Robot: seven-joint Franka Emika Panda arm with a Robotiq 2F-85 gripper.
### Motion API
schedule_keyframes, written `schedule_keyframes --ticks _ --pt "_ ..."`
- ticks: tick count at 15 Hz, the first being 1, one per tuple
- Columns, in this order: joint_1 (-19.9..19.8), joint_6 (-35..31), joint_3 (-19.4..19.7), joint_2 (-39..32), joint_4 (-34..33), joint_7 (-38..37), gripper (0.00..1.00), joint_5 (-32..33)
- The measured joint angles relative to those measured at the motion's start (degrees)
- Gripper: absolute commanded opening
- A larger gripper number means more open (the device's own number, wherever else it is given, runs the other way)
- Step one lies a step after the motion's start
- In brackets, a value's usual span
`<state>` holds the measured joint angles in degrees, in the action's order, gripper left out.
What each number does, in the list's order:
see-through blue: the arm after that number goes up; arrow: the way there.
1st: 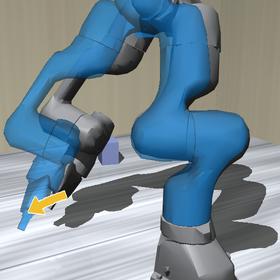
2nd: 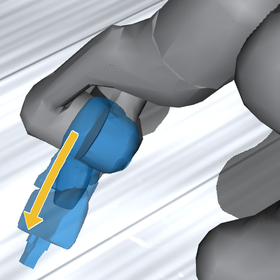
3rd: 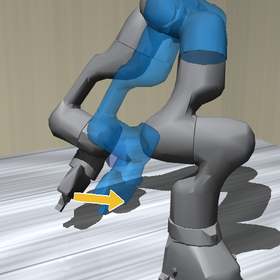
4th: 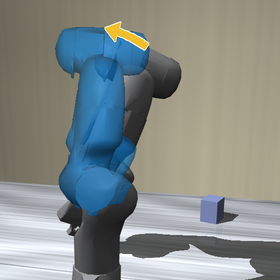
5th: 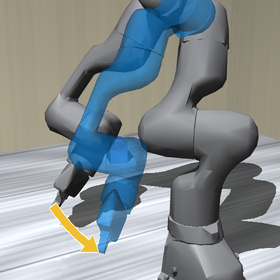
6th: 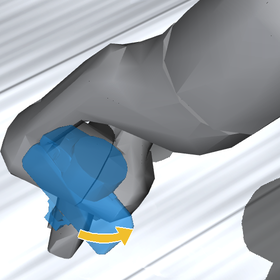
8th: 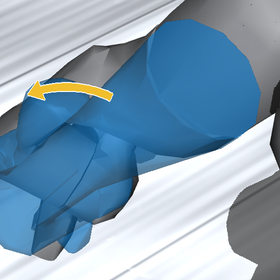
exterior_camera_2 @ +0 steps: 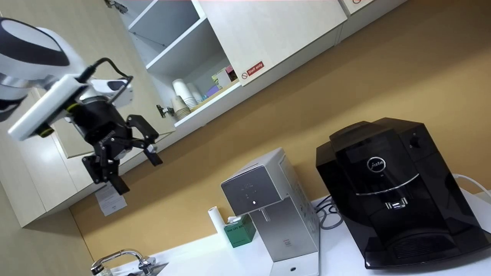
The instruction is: Close the upper kitchen closet
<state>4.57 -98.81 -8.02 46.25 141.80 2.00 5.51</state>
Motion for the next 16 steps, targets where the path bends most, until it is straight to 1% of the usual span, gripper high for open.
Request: schedule_keyframes --ticks 2,4,7,11,12,14,16 --pt "2.14 0.67 -1.46 4.16 -1.47 -0.33 1.0 -0.83" --pt "3.65 -0.46 -2.9 8.21 -2.83 -1.8 1.0 -2.11" --pt "4.03 -2.91 -4.26 12.07 -3.39 -3.8 1.0 -2.88" --pt "4.11 -3.45 -4.4 12.29 -3.12 -3.57 1.0 -3.09" --pt "4.45 -4.65 -4.79 12.15 -2.81 -3.35 1.0 -3.4" --pt "5.65 -8.03 -7.0 11.43 -2.59 -3.36 1.0 -4.01" --pt "7.05 -11.98 -10.46 10.37 -2.79 -3.63 1.0 -4.4"
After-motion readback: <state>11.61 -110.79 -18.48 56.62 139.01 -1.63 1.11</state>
